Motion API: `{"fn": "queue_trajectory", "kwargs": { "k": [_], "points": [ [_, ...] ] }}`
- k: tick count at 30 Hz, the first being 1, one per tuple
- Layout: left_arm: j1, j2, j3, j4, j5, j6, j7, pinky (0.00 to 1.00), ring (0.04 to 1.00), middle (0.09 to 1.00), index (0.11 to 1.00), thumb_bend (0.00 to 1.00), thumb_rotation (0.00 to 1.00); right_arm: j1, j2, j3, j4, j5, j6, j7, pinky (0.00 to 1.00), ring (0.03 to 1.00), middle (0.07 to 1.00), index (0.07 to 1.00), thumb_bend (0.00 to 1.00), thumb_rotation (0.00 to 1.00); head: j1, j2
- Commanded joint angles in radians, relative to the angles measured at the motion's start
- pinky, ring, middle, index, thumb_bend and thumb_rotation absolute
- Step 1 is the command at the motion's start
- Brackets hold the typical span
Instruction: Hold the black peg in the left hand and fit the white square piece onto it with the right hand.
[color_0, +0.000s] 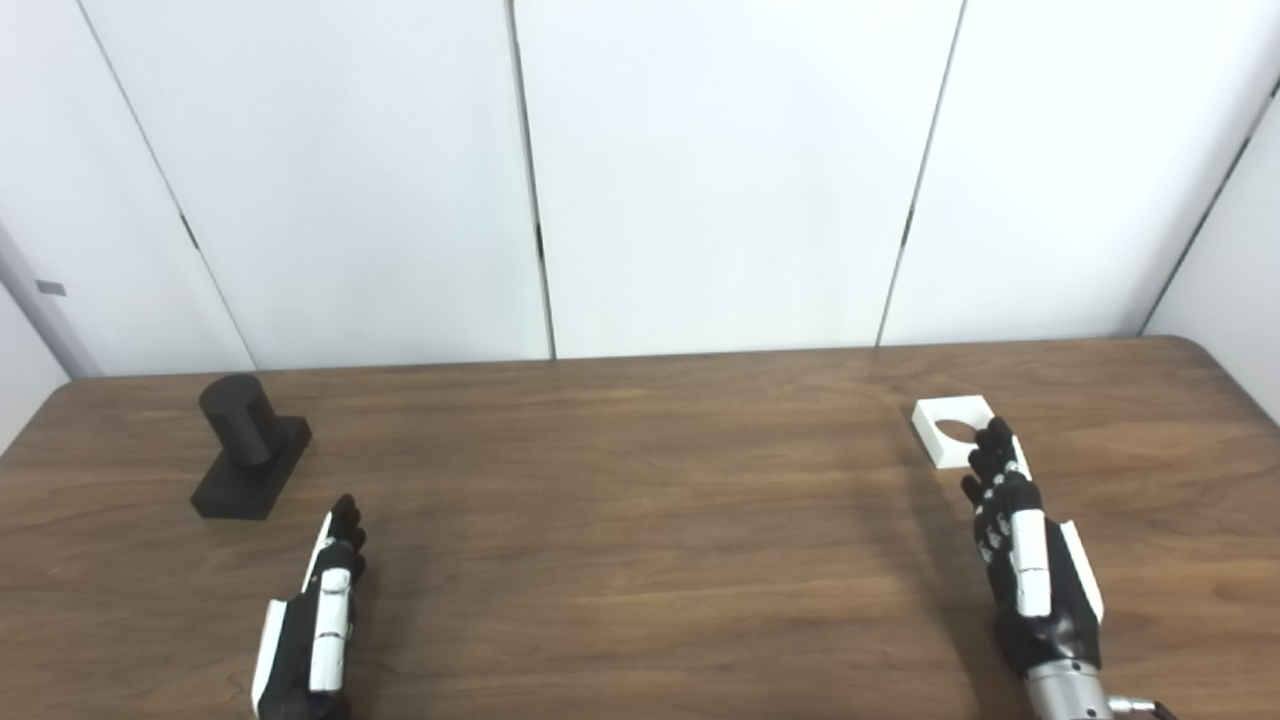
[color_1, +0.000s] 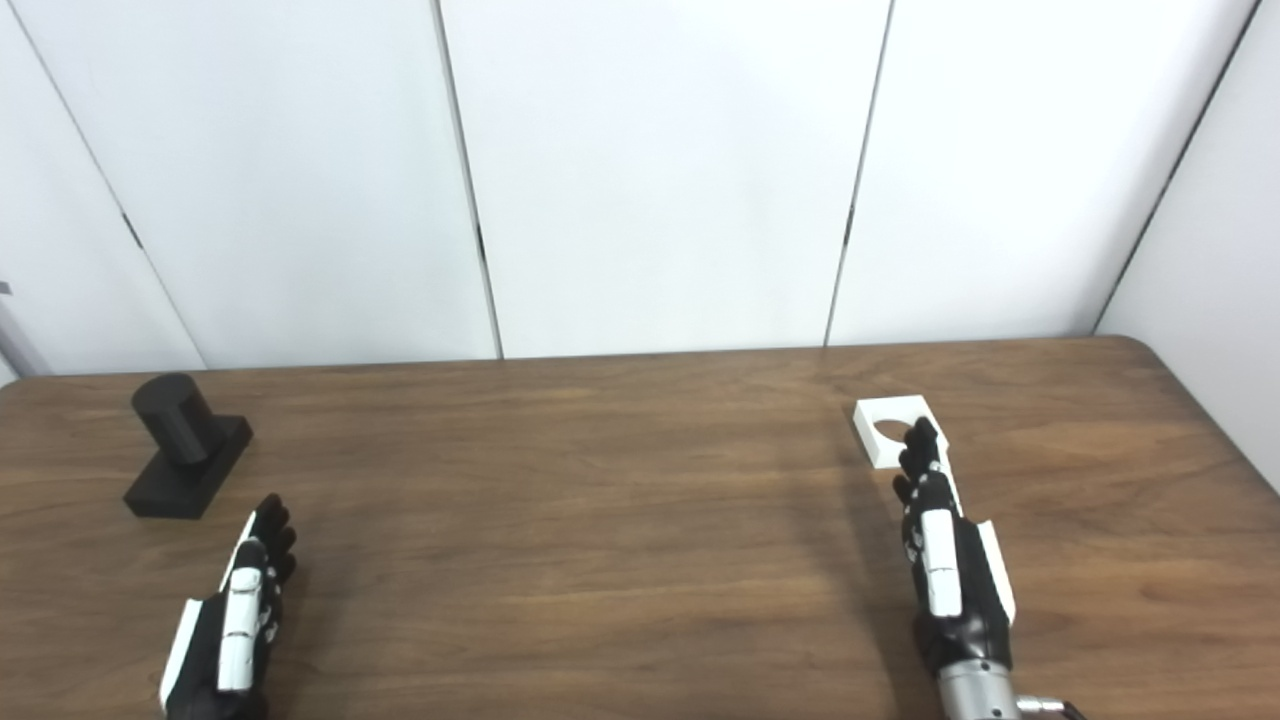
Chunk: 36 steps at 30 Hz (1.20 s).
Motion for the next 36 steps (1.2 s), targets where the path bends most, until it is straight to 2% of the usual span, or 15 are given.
{"fn": "queue_trajectory", "kwargs": {
  "k": [1,13,17,22,24,27,29,34,36],
  "points": [
    [-0.005,0.003,-0.010,0.036,0.012,-0.017,0.004,1.00,0.996,1.000,0.991,0.58,1.00,0.050,0.016,0.007,0.081,0.005,-0.023,0.006,1.00,1.000,0.998,1.000,0.57,1.00,-0.001,0.001],
    [-0.001,-0.001,-0.017,0.038,0.029,-0.032,0.017,0.97,0.977,0.983,0.978,0.51,1.00,0.053,0.009,0.007,0.076,0.004,-0.014,0.008,1.00,1.000,1.000,1.000,0.56,1.00,0.022,-0.004],
    [-0.003,-0.003,-0.027,0.050,0.039,-0.045,0.018,0.95,0.970,0.984,0.980,0.49,1.00,0.051,-0.001,0.003,0.094,0.014,-0.028,0.017,1.00,1.000,1.000,1.000,0.52,1.00,0.083,-0.021],
    [-0.001,-0.016,-0.051,0.060,0.058,-0.058,0.024,0.94,0.967,0.984,0.978,0.52,0.99,0.041,-0.030,-0.009,0.143,0.039,-0.062,0.043,1.00,1.000,1.000,1.000,0.53,1.00,0.224,-0.061],
    [0.003,-0.028,-0.063,0.048,0.067,-0.035,0.029,0.95,0.977,0.993,0.983,0.51,0.98,0.037,-0.042,-0.012,0.161,0.048,-0.077,0.053,1.00,1.000,1.000,1.000,0.53,1.00,0.266,-0.076],
    [0.005,-0.042,-0.077,0.042,0.096,-0.012,0.041,0.94,0.980,0.997,0.989,0.47,0.99,0.035,-0.044,-0.021,0.164,0.076,-0.059,0.057,1.00,1.000,1.000,1.000,0.57,1.00,0.307,-0.096],
    [0.004,-0.052,-0.080,0.050,0.099,-0.003,0.046,0.96,0.983,0.996,0.987,0.48,0.98,0.033,-0.045,-0.023,0.171,0.085,-0.057,0.057,1.00,1.000,1.000,1.000,0.58,1.00,0.335,-0.115],
    [-0.004,-0.065,-0.081,0.078,0.101,-0.014,0.048,0.99,0.992,1.000,0.987,0.49,0.96,0.024,-0.056,-0.019,0.195,0.081,-0.093,0.064,1.00,1.000,0.992,1.000,0.65,1.00,0.362,-0.136],
    [-0.009,-0.067,-0.082,0.088,0.103,-0.021,0.049,1.00,0.997,1.000,0.991,0.49,0.95,0.021,-0.061,-0.016,0.199,0.072,-0.105,0.065,1.00,1.000,0.986,1.000,0.72,1.00,0.363,-0.137]
  ]
}}
